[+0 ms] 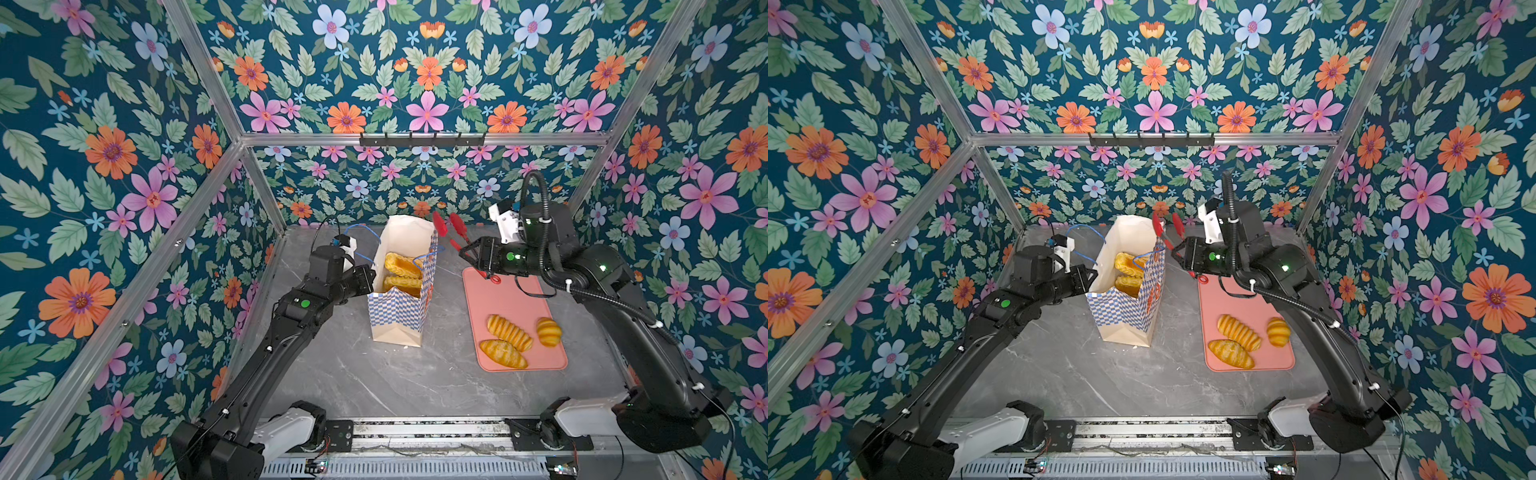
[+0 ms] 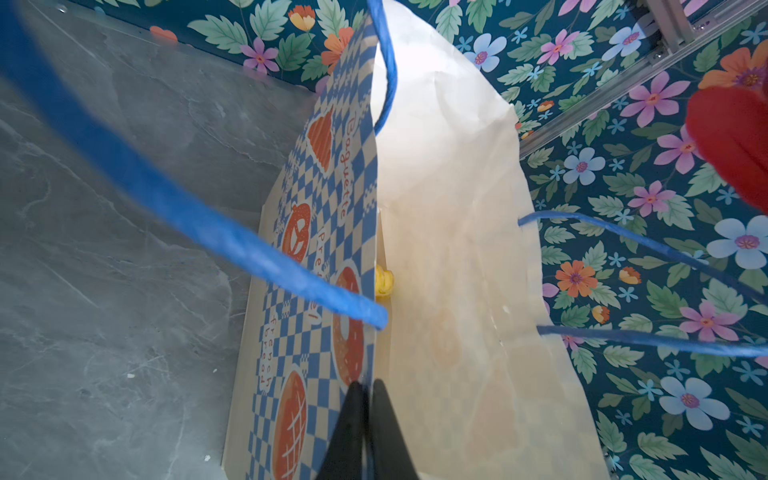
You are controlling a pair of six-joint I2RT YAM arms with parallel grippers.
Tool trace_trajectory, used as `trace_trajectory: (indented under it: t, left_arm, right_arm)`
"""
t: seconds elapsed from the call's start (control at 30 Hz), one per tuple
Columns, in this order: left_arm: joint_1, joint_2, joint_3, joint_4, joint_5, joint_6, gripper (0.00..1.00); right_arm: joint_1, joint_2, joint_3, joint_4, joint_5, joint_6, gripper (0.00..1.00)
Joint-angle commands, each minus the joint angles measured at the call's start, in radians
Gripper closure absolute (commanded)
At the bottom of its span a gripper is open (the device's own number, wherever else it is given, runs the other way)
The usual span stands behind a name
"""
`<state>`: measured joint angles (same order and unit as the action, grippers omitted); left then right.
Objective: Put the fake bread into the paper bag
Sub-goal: 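Move the open tongs back over the tray toward the round striped bun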
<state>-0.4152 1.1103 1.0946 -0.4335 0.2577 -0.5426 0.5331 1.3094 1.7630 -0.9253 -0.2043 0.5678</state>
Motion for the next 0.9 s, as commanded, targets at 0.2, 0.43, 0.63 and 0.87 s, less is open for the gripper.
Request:
trace_trajectory:
  t: [0.2, 0.43, 0.63, 0.87]
  left_arm:
    - [0.001, -0.024, -0.01, 0.036, -0.058, -0.004, 0.9]
    - [0.001, -0.013, -0.013, 0.038, -0.036, 0.01, 0.81]
    - [0.0, 0.001, -0.015, 0.036, -0.001, 0.037, 0.73]
    - [0.001, 0.002, -0.038, 0.047, 0.036, 0.072, 0.69]
  right_arm:
    - [-0.189, -0.249, -0.336, -0.095, 0.014, 0.038, 0.51]
    - [-0.352, -0.379, -0.569, -0.11, -0.001, 0.06, 0.51]
    - [-0.512, -0.414, -0.698, -0.09, 0.007, 0.055, 0.51]
    - [-0.589, -0.382, -0.733, -0.137, 0.124, 0.011, 0.51]
